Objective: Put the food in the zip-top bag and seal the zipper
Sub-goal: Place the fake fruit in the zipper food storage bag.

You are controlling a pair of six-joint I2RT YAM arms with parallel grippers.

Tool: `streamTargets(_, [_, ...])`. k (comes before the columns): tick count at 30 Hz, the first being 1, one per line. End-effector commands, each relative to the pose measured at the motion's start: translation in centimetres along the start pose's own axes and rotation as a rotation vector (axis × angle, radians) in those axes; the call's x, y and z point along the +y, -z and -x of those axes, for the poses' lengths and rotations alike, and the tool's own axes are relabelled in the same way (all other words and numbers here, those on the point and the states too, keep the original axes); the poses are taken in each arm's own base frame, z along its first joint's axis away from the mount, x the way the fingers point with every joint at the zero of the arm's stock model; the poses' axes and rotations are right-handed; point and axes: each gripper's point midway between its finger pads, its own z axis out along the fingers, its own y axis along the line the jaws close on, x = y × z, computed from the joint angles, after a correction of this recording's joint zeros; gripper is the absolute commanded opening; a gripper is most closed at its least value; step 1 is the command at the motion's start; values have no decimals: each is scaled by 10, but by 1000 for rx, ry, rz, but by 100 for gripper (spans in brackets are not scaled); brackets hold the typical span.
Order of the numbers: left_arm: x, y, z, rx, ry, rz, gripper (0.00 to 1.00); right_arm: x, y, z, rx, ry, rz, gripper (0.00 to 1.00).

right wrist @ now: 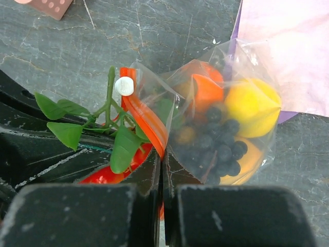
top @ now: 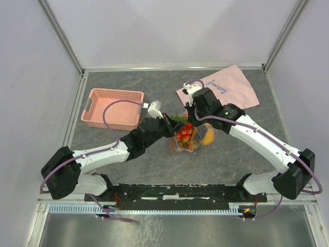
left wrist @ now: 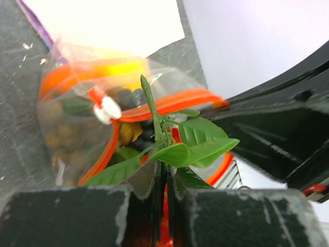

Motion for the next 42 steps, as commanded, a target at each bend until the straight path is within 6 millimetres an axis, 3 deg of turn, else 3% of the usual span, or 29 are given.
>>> streamTargets(1, [-47,-8,34,-101,58,-109,3,10,20,30,-106,-32,51,2])
streamTargets(10, [-26,-35,13,-45,68,-19,3,15,24,37,-125,-36,74,2])
streamTargets(15, [-2,-42,7,-53,42,74,3,16,28,41,-141,-38,79,2])
streamTargets(20, [7,-49,0,-39,27,112,3,21,29,44,-150,-43,103,2])
streamTargets(31, [-59,-40,-7,-28,-46,-110,3,27,25,49,-154,-54,133,2])
streamTargets(36, [-55,-28,-11,-85,-62,-108,3,19,28,56,-172,-73,84,2])
streamTargets(42, [-51,-40,-11,-101,-114,-87,3,29,29,55,-168,-81,137,2])
